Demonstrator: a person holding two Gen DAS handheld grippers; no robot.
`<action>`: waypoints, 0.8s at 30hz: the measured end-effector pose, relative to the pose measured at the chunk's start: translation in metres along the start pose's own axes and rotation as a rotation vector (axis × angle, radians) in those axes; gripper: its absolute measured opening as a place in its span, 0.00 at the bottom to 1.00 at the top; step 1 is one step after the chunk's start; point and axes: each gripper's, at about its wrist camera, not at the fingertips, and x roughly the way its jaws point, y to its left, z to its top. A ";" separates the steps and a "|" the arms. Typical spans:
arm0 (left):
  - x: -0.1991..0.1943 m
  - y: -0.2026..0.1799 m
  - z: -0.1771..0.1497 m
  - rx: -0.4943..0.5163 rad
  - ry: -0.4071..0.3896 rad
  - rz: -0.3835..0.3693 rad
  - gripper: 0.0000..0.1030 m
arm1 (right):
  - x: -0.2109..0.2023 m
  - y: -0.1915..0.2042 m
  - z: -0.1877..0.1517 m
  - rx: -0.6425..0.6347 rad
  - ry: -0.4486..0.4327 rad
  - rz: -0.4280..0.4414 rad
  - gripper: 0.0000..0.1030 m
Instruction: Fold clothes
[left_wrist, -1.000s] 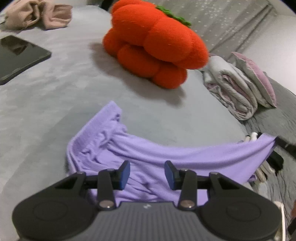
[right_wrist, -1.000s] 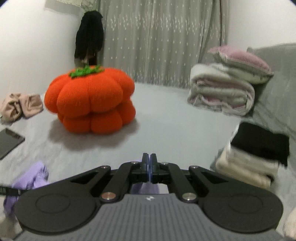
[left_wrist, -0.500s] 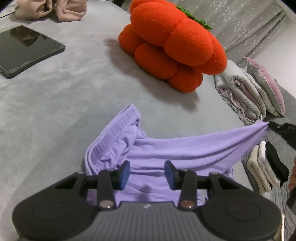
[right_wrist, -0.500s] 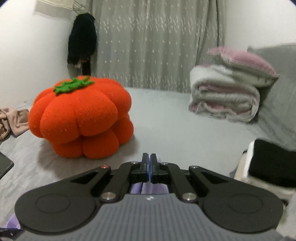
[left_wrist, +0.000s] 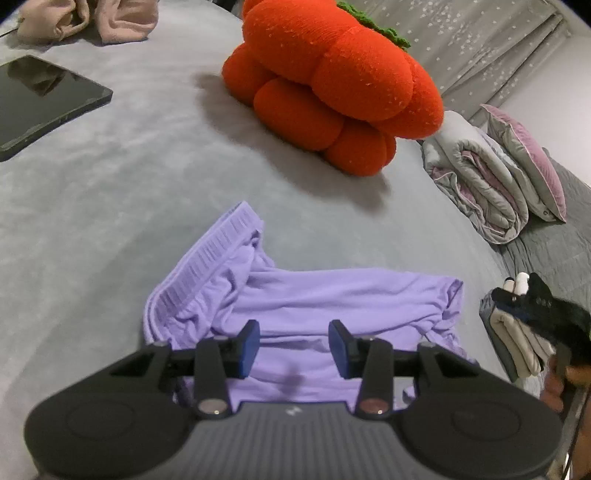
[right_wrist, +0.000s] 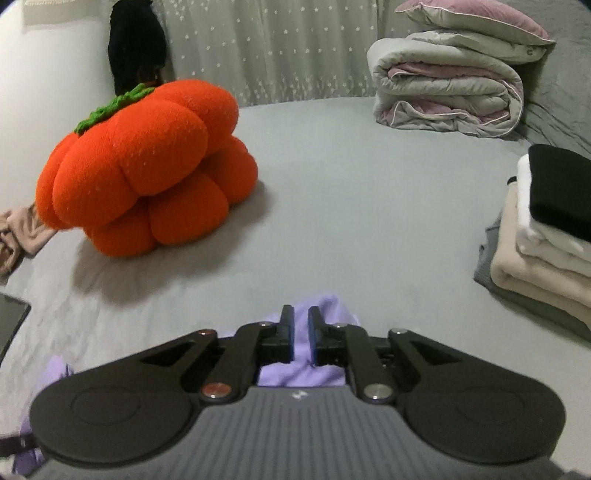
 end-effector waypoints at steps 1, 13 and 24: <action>-0.002 0.001 0.000 0.001 -0.003 0.002 0.41 | -0.004 -0.001 -0.003 -0.008 -0.001 0.001 0.37; -0.026 0.013 -0.003 0.007 -0.048 0.040 0.41 | -0.032 -0.012 -0.055 -0.042 0.057 0.027 0.41; -0.051 0.040 -0.005 0.028 -0.067 0.130 0.41 | -0.055 -0.026 -0.098 0.025 0.076 0.059 0.41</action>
